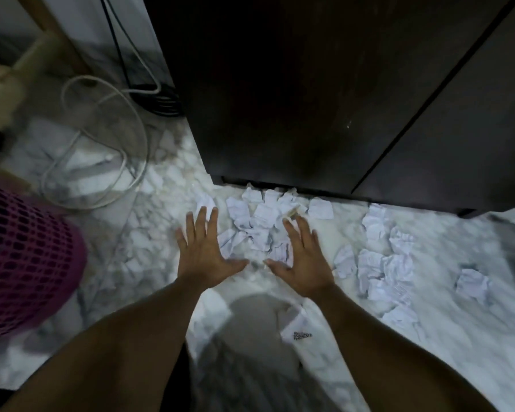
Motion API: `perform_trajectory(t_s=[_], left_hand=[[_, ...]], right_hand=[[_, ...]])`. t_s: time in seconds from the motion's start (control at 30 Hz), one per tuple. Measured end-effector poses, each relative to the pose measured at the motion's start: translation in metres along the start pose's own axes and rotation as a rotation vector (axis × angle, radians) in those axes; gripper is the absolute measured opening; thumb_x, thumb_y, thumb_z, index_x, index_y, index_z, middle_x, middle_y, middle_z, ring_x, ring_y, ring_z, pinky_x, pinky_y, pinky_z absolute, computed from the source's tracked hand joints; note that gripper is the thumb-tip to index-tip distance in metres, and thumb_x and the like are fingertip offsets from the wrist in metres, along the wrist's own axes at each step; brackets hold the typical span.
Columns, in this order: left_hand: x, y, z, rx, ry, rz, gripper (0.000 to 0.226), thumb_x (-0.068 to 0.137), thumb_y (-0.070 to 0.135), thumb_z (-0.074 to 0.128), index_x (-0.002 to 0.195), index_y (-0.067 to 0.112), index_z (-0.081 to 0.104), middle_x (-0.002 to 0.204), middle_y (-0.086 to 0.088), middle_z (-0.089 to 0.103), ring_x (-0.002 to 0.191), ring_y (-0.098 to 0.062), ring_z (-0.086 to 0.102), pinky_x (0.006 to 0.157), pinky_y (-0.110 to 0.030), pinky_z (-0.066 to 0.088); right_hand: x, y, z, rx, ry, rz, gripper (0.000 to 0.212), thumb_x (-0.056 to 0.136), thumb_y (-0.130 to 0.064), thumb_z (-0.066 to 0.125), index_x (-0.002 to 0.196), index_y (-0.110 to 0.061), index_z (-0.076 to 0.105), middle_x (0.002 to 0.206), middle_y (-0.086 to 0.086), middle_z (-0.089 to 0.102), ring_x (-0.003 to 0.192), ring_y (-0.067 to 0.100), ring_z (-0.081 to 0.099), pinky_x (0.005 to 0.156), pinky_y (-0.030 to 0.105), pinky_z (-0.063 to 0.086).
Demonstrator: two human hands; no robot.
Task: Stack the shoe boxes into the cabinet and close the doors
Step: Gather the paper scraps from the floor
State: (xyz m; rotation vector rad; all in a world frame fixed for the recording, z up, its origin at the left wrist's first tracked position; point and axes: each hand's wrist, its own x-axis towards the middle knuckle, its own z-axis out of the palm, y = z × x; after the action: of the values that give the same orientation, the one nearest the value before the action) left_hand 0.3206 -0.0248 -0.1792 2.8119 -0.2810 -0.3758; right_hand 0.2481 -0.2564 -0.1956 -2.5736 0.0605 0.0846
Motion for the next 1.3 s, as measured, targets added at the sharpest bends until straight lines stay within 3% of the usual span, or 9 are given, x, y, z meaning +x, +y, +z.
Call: perform_trajectory(t_s=[0.17,0.37,0.57,0.73,0.83,0.93,1.0,1.17,1.3], left_hand=[[0.037,-0.007,-0.001,0.2,-0.097,0.23,0.143,0.041,0.104,0.046,0.156,0.04,-0.011,0.165,-0.003,-0.019,0.148,-0.039,-0.025,0.116,-0.066,-0.01],[0.042,0.002,-0.003,0.182,-0.317,0.241,0.13,0.045,0.104,0.042,0.156,0.041,0.016,0.167,-0.002,0.0,0.152,-0.036,-0.01,0.12,-0.06,-0.002],[-0.008,-0.006,0.002,0.223,-0.276,0.434,0.109,0.055,0.099,0.044,0.146,0.039,0.04,0.16,0.0,0.024,0.15,-0.028,0.01,0.121,-0.055,0.003],[-0.051,-0.016,0.001,0.187,-0.097,0.538,0.103,0.062,0.096,0.047,0.132,0.022,0.052,0.148,-0.002,0.041,0.143,-0.027,0.03,0.12,-0.062,0.009],[-0.061,-0.03,0.001,0.158,-0.052,0.48,0.116,0.06,0.099,0.044,0.146,0.021,0.04,0.16,-0.003,0.027,0.152,-0.027,0.011,0.12,-0.061,0.002],[-0.065,-0.035,0.009,0.06,-0.029,0.333,0.13,0.058,0.101,0.042,0.158,0.023,0.014,0.167,-0.001,0.005,0.154,-0.025,-0.011,0.12,-0.059,-0.005],[-0.062,-0.026,0.016,-0.029,-0.016,0.256,0.132,0.058,0.1,0.042,0.159,0.025,0.005,0.168,-0.001,-0.005,0.152,-0.026,-0.017,0.119,-0.057,-0.008],[-0.04,0.005,0.036,-0.075,-0.116,0.156,0.127,0.055,0.103,0.033,0.156,0.041,-0.012,0.165,0.0,-0.023,0.149,-0.031,-0.027,0.117,-0.059,-0.011],[-0.034,0.003,0.055,0.154,-0.085,0.174,0.117,0.064,0.102,0.028,0.158,0.038,0.002,0.166,-0.008,-0.014,0.151,-0.037,-0.019,0.117,-0.068,-0.002]], right_hand=[[0.064,0.014,-0.024,-0.14,-0.09,-0.098,0.087,0.086,-0.077,0.045,0.157,-0.033,0.02,0.167,0.006,0.005,0.154,0.028,-0.002,0.124,0.05,0.002],[0.078,0.02,-0.018,-0.284,-0.299,-0.116,0.092,0.08,-0.086,0.032,0.156,-0.034,0.022,0.167,0.002,0.006,0.154,0.028,-0.001,0.124,0.053,0.005],[0.001,0.013,-0.02,-0.249,-0.39,-0.224,0.101,0.076,-0.092,0.02,0.156,-0.031,0.025,0.167,0.001,0.012,0.154,0.023,0.002,0.124,0.052,0.004],[-0.067,0.002,-0.031,-0.238,-0.26,-0.197,0.113,0.072,-0.094,0.038,0.158,-0.034,-0.002,0.167,-0.002,-0.009,0.153,0.022,-0.015,0.12,0.059,-0.009],[-0.109,0.0,-0.027,-0.304,-0.297,-0.19,0.125,0.063,-0.101,0.036,0.157,-0.032,-0.011,0.166,0.001,-0.016,0.152,0.028,-0.018,0.118,0.064,-0.011],[-0.132,-0.002,-0.002,-0.348,-0.369,-0.169,0.123,0.067,-0.099,0.036,0.159,-0.027,0.0,0.167,0.01,-0.003,0.152,0.04,-0.002,0.112,0.073,0.012],[-0.127,-0.004,0.012,-0.368,-0.403,-0.139,0.129,0.061,-0.102,0.035,0.159,-0.022,0.01,0.166,0.015,0.008,0.151,0.043,0.007,0.109,0.075,0.018],[-0.082,0.0,0.013,-0.366,-0.302,-0.105,0.132,0.058,-0.104,0.036,0.159,-0.023,0.007,0.167,0.012,0.0,0.153,0.038,-0.001,0.112,0.075,0.006],[-0.041,0.012,-0.002,-0.395,-0.296,-0.162,0.142,0.051,-0.106,0.038,0.158,-0.023,-0.006,0.166,0.015,-0.011,0.151,0.039,-0.013,0.116,0.07,0.0]])
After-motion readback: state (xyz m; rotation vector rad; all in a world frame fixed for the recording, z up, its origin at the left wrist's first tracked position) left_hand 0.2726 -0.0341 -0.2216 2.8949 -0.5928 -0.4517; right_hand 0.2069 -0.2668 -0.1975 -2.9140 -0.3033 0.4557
